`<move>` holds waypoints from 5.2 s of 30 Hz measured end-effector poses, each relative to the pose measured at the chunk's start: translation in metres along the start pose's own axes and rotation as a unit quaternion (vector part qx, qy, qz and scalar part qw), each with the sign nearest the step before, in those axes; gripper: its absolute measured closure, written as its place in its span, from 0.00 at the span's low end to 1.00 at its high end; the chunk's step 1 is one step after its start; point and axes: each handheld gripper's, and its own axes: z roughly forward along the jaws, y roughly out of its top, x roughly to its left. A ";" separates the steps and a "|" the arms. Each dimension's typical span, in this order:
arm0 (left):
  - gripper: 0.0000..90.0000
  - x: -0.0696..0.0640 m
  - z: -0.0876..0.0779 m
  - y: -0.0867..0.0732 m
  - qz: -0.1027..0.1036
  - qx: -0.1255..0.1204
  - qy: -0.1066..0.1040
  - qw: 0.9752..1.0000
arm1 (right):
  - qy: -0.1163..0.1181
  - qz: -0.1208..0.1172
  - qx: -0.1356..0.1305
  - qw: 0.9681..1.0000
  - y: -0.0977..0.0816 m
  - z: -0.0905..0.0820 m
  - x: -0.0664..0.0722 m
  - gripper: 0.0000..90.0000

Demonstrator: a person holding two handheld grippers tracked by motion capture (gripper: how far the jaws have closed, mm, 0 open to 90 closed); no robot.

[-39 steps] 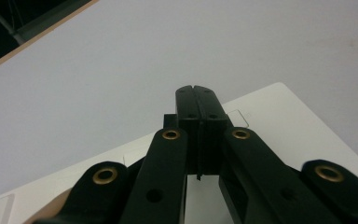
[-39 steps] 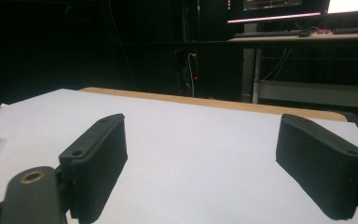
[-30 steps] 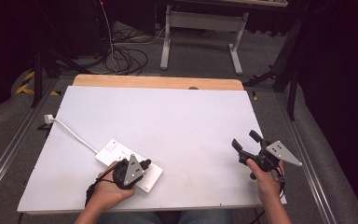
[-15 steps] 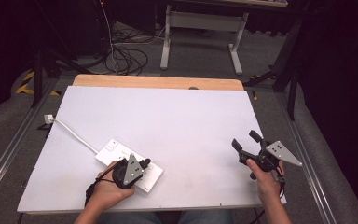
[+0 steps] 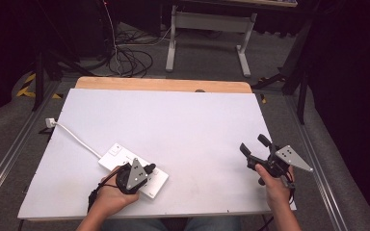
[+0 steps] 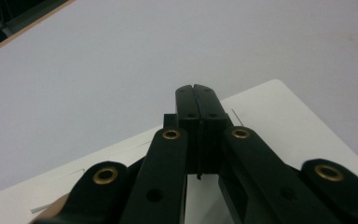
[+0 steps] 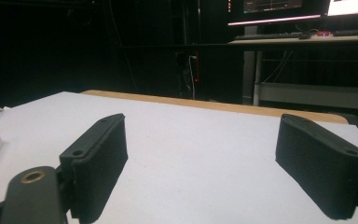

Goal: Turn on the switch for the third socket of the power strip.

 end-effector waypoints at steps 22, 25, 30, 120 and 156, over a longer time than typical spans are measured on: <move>1.00 0.004 -0.001 -0.002 -0.012 -0.003 -0.012 1.000 | -0.005 0.002 -0.003 1.000 0.001 -0.005 -0.001 0.19; 1.00 0.003 0.000 -0.002 -0.010 -0.006 -0.011 1.000 | -0.006 0.004 -0.005 1.000 0.002 -0.005 -0.001 0.19; 1.00 0.003 0.000 -0.002 -0.010 -0.006 -0.011 1.000 | -0.003 0.000 -0.002 1.000 0.001 -0.003 0.002 0.19; 0.71 0.077 -0.081 -0.032 -0.189 -0.223 0.238 0.926 | -0.001 0.000 -0.001 1.000 0.001 0.000 0.000 0.19; 0.14 0.092 -0.093 -0.049 -0.238 -0.228 0.284 0.900 | 0.000 0.001 -0.002 1.000 0.001 0.000 0.000 0.19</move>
